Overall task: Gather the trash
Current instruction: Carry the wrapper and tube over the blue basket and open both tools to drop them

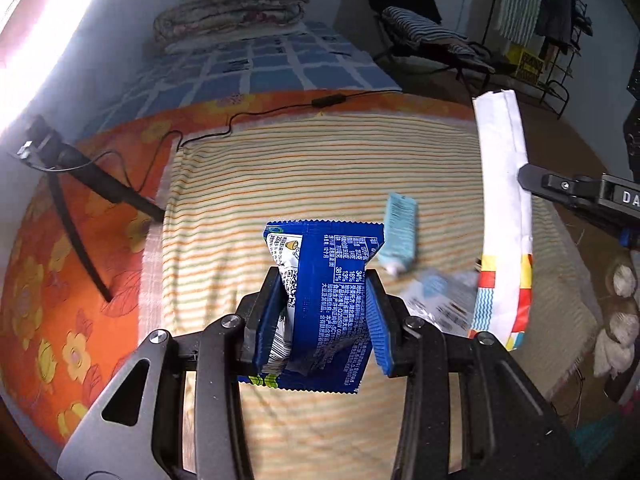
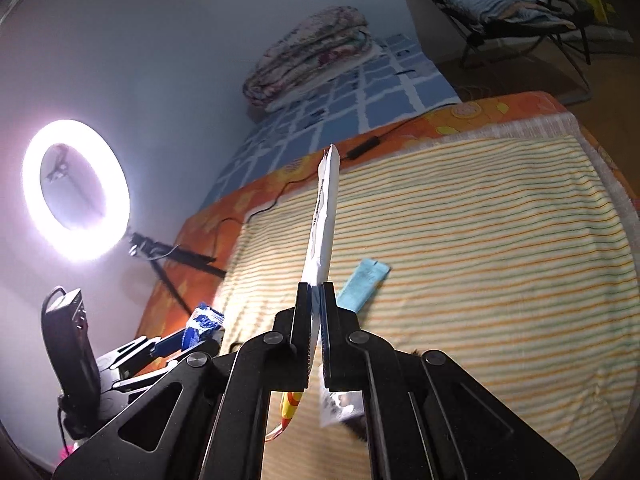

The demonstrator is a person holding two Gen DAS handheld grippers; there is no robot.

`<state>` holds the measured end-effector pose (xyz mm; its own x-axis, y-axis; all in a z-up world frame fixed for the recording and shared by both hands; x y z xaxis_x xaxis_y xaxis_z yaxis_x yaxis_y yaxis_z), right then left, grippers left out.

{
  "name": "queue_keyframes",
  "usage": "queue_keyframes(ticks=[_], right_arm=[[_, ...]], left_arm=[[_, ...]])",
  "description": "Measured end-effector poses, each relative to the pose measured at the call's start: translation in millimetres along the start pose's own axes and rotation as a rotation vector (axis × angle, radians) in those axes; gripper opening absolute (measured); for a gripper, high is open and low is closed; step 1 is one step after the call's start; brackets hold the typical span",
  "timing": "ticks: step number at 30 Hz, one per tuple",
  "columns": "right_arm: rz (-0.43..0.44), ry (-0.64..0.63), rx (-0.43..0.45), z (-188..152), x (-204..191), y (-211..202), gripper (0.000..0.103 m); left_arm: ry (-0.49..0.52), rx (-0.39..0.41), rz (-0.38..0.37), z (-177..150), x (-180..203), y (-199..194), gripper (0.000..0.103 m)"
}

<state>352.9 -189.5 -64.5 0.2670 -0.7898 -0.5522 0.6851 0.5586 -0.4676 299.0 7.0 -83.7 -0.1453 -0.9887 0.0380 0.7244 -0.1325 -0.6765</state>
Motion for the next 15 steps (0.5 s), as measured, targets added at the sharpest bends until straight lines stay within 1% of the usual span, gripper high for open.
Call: queue_keyframes(ticks=[7,10,15], right_arm=[[0.058,-0.048,0.000,-20,-25,-38,0.003],[0.081,-0.058,-0.012,-34,-33,-51,0.003],[0.120,-0.087,-0.062,-72,-48,-70,0.003]], left_arm=[[-0.010,0.029,0.002,-16,4,-56,0.040],[-0.009,0.031,0.011,-29,6,-74,0.040],[-0.025,0.019,0.012,-58,9,-103,0.040]])
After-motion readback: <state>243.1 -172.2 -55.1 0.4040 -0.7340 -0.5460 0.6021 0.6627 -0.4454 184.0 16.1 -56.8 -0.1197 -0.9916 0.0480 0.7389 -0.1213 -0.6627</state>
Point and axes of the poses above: each gripper's, at about its wrist camera, not at the fingertips, and y roughly the way its jaws point, x to its right, z to its top, the point moved 9 cm from there along y, roughly the way its jaws point, and after that the axes turned 11 degrees about x, right-handed, at the moved point
